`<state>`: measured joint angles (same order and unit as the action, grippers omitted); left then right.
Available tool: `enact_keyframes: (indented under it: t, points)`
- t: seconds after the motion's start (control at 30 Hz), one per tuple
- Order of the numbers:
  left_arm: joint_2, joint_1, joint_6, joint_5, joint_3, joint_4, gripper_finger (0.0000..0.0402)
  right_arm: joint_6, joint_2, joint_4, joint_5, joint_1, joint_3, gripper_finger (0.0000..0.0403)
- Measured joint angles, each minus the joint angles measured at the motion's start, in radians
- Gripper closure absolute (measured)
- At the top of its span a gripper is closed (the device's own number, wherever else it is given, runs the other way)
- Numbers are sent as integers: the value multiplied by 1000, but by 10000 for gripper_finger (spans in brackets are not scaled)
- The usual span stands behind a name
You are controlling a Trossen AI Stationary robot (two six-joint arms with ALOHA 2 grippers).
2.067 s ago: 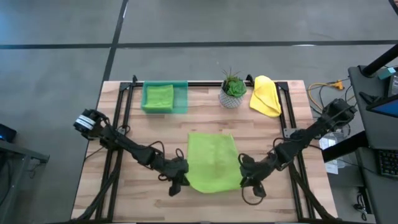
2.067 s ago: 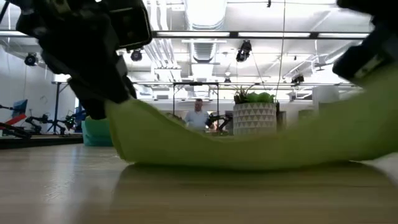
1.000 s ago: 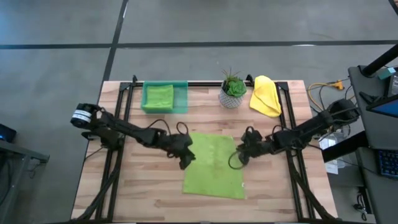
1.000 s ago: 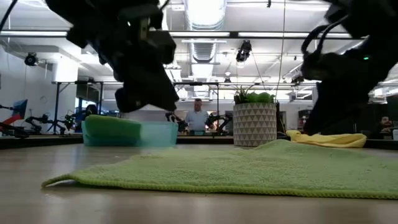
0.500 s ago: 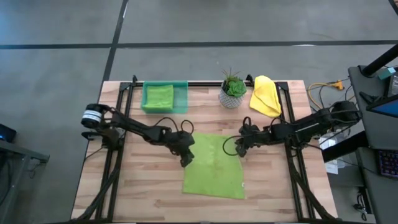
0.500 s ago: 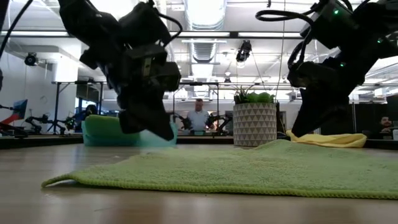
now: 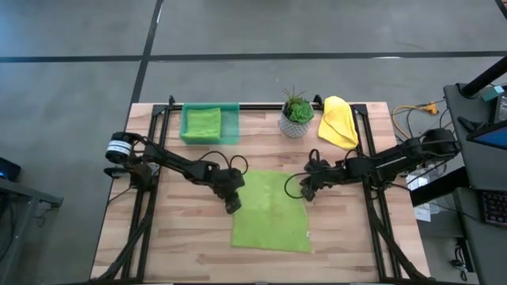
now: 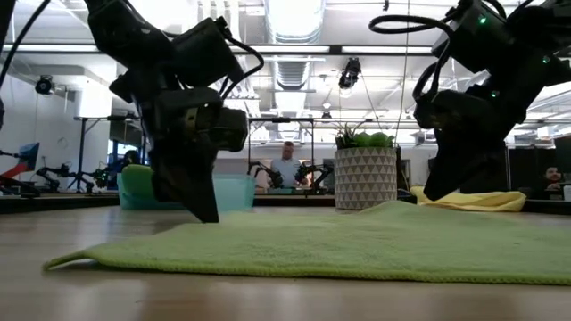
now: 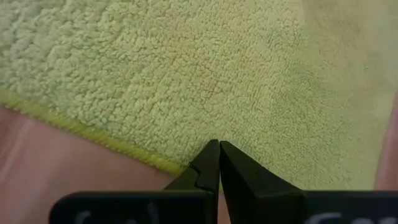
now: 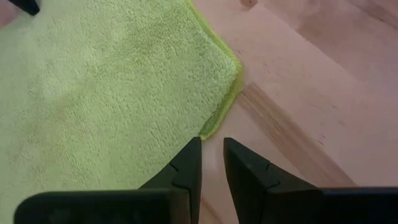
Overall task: Fold microfiber towels
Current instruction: Fold the yellow-green microfiber cloth
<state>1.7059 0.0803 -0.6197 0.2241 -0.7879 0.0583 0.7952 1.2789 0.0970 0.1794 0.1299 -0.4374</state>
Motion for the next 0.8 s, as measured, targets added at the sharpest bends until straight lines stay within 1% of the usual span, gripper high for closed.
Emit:
enact_keyframes:
  t: [0.2, 0.37, 0.43, 0.57, 0.67, 0.8]
  points:
    - [-9, 0, -2, 36, -1, 79, 401, -89, 0, -38, -4, 0, 0, 337]
    - [-9, 0, 3, 58, 1, 92, 401, -144, 17, -57, -7, -3, -40, 311]
    - [-8, 0, 7, 61, 2, 81, 401, -168, 55, -51, -9, -4, -65, 300]
    - [-7, 0, 8, 64, 3, 69, 401, -224, 185, -22, -12, -7, -138, 290]
    - [-11, 0, 8, 66, 3, 69, 401, -207, 279, 35, -10, -21, -191, 295]
    - [-18, 0, 8, 66, 4, 67, 401, -183, 342, 41, -5, -26, -236, 310]
